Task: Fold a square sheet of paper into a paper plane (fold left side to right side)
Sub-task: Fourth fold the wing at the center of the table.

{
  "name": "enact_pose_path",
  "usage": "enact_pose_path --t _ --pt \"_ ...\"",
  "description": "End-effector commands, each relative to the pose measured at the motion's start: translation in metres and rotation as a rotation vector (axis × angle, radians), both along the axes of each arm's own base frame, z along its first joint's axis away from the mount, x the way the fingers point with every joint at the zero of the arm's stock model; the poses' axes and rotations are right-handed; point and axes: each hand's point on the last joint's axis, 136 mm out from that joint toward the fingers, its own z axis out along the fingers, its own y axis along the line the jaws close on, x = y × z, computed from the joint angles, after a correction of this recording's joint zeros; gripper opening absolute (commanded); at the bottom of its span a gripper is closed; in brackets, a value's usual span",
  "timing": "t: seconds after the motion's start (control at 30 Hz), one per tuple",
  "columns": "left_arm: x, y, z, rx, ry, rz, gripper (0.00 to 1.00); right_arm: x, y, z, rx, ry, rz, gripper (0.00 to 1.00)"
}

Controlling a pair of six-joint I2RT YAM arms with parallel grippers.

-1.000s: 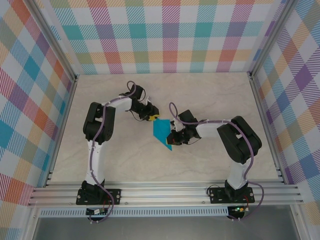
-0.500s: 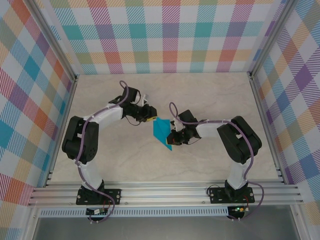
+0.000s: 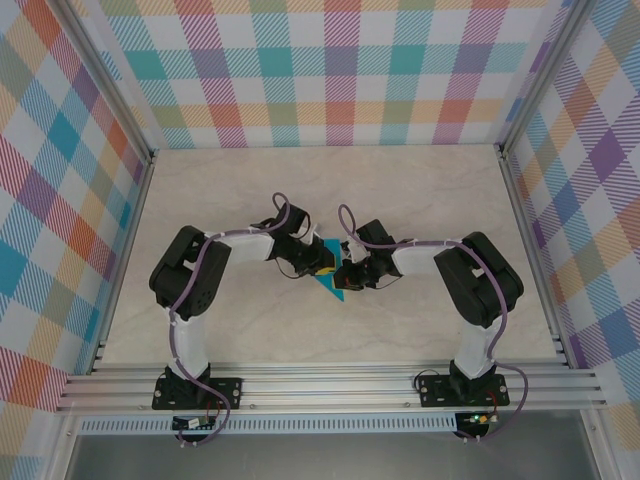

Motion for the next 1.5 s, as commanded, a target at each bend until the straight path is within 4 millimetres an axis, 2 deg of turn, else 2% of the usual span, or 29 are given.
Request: enact_pose_path --t 0.0,0.3,0.57,0.7,0.87,1.3,1.47 --pt "-0.002 -0.008 -0.003 -0.017 0.025 -0.007 0.11 -0.043 -0.042 -0.048 -0.223 0.185 -0.016 0.00" --pt "-0.007 -0.017 -0.014 -0.050 0.065 -0.026 0.10 -0.043 -0.041 -0.049 -0.223 0.189 -0.014 0.00" --pt "0.001 0.006 -0.044 0.101 0.064 0.003 0.08 -0.043 -0.045 -0.050 -0.244 0.182 -0.012 0.00" --pt "0.017 0.024 -0.050 0.177 0.032 0.010 0.08 -0.044 -0.047 -0.050 -0.253 0.178 -0.008 0.00" --pt "0.042 0.036 -0.048 0.193 0.008 0.035 0.08 -0.045 -0.048 -0.050 -0.253 0.177 -0.009 0.00" --pt "0.112 0.056 -0.026 0.165 -0.077 0.101 0.11 -0.045 -0.047 -0.050 -0.246 0.173 -0.006 0.00" --pt "0.131 0.065 -0.025 0.144 -0.086 0.122 0.12 -0.045 -0.045 -0.047 -0.227 0.171 -0.004 0.00"
